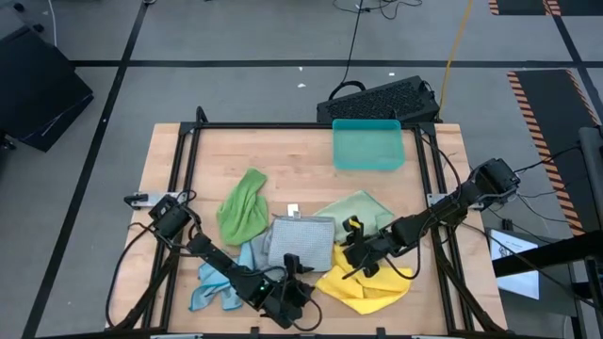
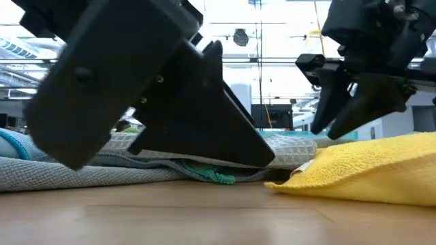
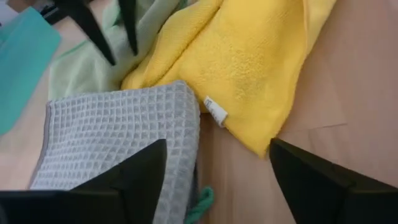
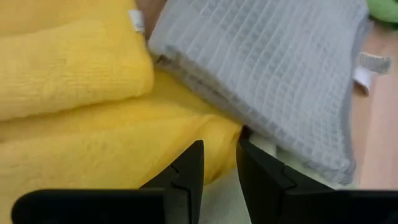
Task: Fold microfiber towels
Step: Fold the right gray microfiber cloth
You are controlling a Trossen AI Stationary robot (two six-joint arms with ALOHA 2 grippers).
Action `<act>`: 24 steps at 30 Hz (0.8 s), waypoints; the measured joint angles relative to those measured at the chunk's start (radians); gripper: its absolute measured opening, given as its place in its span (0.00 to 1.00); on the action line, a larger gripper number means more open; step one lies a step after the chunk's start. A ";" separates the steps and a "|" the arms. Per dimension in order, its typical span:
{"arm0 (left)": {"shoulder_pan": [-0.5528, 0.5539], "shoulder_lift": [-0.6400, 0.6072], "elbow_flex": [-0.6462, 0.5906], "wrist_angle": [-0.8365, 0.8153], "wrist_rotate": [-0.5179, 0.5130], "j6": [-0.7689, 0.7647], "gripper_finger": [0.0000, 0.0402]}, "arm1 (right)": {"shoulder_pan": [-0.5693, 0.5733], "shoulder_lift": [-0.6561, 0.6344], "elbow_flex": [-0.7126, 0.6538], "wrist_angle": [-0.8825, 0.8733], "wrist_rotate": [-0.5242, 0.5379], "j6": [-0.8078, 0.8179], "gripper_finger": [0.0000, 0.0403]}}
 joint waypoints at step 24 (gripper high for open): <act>0.107 -0.001 0.106 -0.042 0.092 0.014 0.64 | 0.001 -0.544 -0.477 0.334 -0.026 0.023 0.22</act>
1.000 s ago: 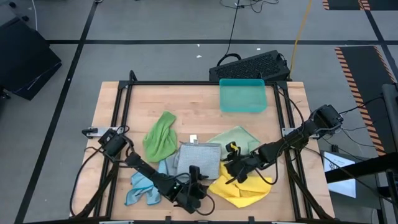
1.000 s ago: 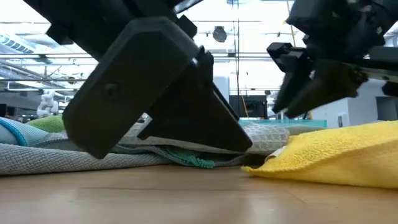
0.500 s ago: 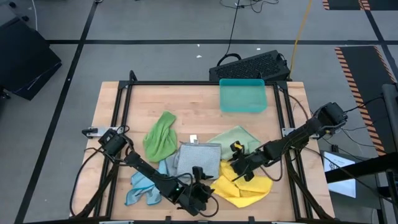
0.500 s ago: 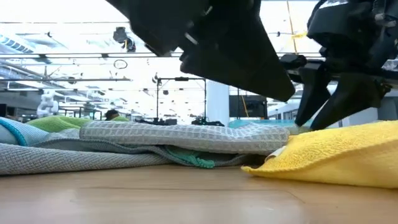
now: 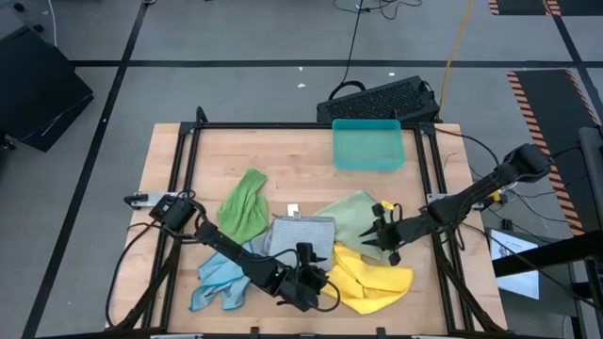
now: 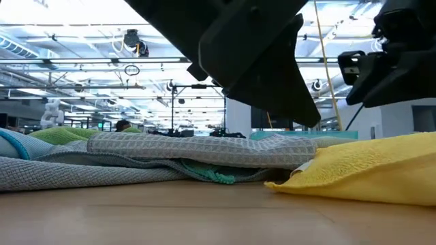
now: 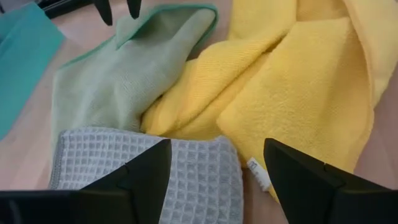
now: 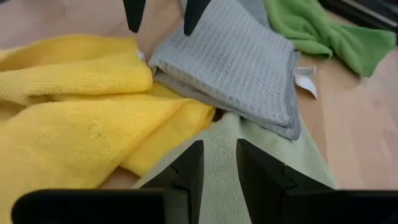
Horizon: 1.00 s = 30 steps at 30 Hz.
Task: Fold microfiber towels
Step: Fold the right gray microfiber cloth
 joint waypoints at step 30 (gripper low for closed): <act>0.005 0.047 0.000 -0.037 -0.033 -0.080 0.68 | 0.014 -0.083 -0.119 0.101 0.001 0.078 0.22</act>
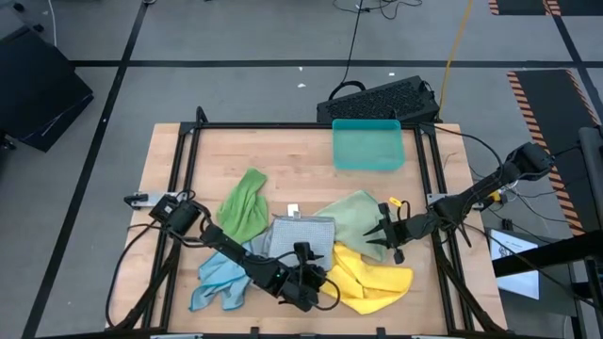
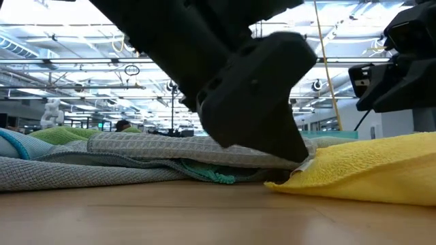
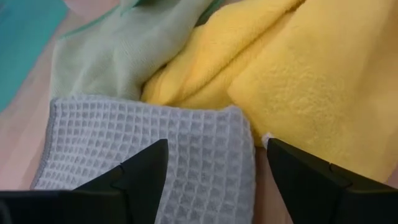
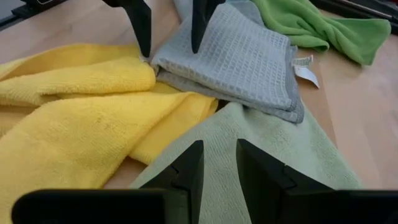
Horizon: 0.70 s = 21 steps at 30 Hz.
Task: Fold microfiber towels
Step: Fold the right gray microfiber cloth
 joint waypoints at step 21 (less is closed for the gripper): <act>-0.004 0.000 0.000 0.020 0.031 -0.031 0.19 | -0.002 0.000 0.000 0.000 0.058 -0.058 0.22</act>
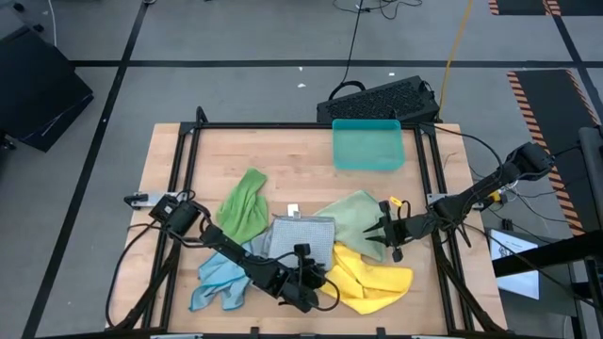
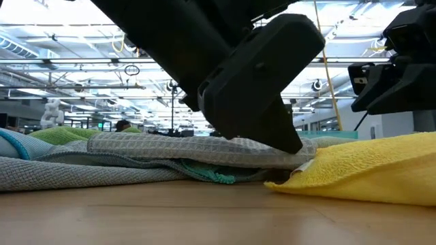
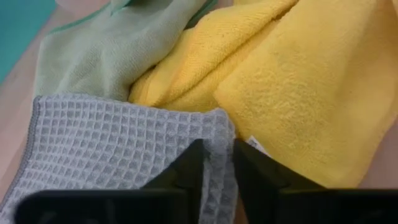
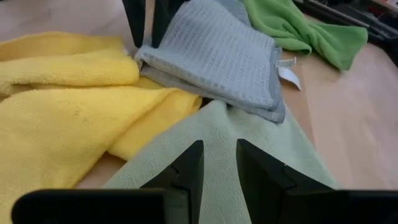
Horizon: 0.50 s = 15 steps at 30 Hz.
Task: Fold microfiber towels
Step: Fold the right gray microfiber cloth
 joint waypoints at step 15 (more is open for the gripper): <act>-0.006 0.000 0.000 0.029 -0.008 -0.067 0.19 | 0.001 0.000 0.001 0.148 -0.031 -0.043 0.22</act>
